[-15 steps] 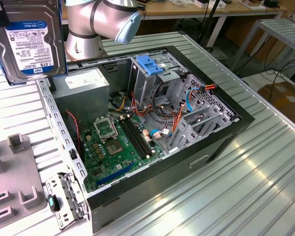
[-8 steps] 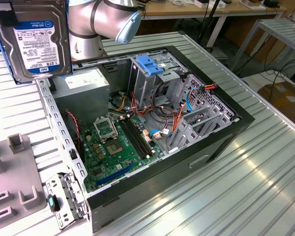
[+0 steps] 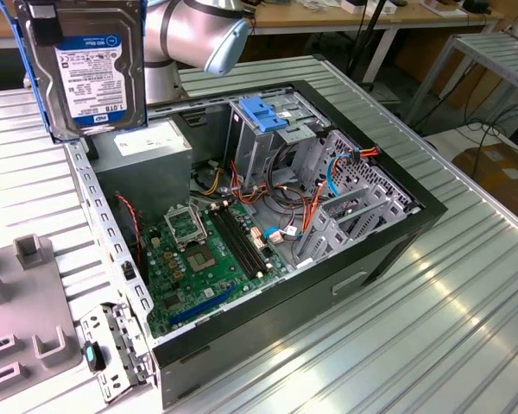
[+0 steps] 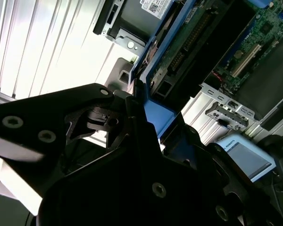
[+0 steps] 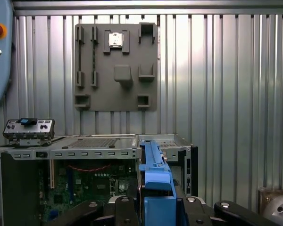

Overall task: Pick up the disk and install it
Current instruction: 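Pick up the disk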

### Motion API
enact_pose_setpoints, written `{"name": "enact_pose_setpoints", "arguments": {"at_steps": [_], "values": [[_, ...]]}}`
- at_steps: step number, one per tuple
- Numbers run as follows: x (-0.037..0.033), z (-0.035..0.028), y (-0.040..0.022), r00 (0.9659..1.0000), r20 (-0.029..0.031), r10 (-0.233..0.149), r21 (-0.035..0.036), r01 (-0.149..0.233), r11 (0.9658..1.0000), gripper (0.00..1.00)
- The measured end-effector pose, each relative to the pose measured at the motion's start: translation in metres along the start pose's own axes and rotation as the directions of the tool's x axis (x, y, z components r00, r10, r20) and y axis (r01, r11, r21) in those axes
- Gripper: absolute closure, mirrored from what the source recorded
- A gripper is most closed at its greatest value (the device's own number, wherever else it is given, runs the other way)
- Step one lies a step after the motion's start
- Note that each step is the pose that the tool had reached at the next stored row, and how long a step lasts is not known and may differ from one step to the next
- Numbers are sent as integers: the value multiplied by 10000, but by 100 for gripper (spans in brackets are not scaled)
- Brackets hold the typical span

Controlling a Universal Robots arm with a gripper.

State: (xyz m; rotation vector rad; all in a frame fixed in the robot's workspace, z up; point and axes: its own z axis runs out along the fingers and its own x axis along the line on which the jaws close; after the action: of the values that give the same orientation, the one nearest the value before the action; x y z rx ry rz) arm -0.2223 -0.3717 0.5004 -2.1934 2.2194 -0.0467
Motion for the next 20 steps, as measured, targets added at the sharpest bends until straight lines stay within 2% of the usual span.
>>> {"name": "enact_pose_setpoints", "arguments": {"at_steps": [3,5,7,9,20], "values": [[-1,4,-82,10000,0,0,0,0,10000,63],[-2,10,-169,10000,0,-1,0,1,10000,63],[-2,12,-210,10000,0,0,0,0,10000,63],[-4,19,-313,10000,1,-1,0,1,10000,63],[-6,35,-547,10000,0,-1,0,1,10000,63]]}}
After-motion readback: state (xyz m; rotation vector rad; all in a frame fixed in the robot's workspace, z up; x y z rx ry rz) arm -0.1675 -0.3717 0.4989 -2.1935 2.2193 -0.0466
